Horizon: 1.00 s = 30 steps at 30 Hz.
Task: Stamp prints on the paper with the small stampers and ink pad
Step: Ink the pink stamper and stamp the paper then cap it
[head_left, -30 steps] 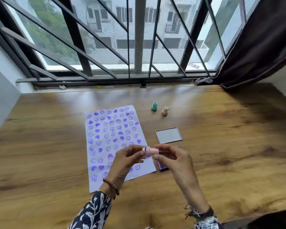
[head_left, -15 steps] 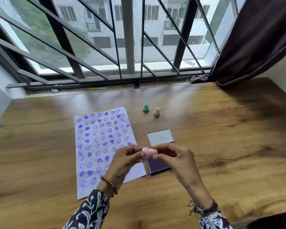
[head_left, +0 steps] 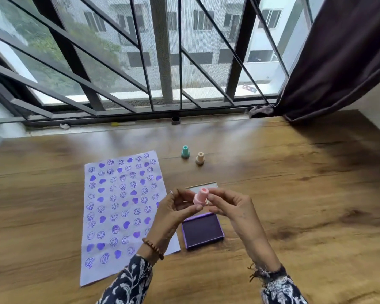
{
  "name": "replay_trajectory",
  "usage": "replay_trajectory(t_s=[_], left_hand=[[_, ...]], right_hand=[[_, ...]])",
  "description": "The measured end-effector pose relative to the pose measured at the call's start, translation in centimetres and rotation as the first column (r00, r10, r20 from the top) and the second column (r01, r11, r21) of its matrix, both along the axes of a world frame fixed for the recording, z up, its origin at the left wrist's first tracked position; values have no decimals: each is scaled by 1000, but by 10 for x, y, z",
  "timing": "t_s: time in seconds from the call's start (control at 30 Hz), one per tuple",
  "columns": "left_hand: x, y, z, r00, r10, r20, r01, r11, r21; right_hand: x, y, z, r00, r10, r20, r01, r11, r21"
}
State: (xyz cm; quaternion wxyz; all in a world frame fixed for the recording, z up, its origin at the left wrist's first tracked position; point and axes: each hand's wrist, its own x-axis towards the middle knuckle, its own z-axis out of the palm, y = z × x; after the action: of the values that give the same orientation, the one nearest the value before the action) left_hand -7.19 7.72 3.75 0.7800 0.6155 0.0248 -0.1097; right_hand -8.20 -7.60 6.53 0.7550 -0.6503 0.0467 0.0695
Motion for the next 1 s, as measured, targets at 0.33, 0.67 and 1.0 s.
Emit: replay_trajectory(t_s=[0.33, 0.67, 1.0], left_hand=[[68, -52, -26, 994, 59, 90, -95, 870, 483], [116, -99, -42, 983, 182, -3, -172, 933, 316], [127, -116, -44, 988, 101, -115, -71, 969, 237]], right_hand=[[61, -33, -42, 977, -201, -67, 191, 973, -128], [129, -51, -74, 966, -257, -12, 240, 917, -319], [158, -47, -84, 955, -280, 93, 287, 805, -519]])
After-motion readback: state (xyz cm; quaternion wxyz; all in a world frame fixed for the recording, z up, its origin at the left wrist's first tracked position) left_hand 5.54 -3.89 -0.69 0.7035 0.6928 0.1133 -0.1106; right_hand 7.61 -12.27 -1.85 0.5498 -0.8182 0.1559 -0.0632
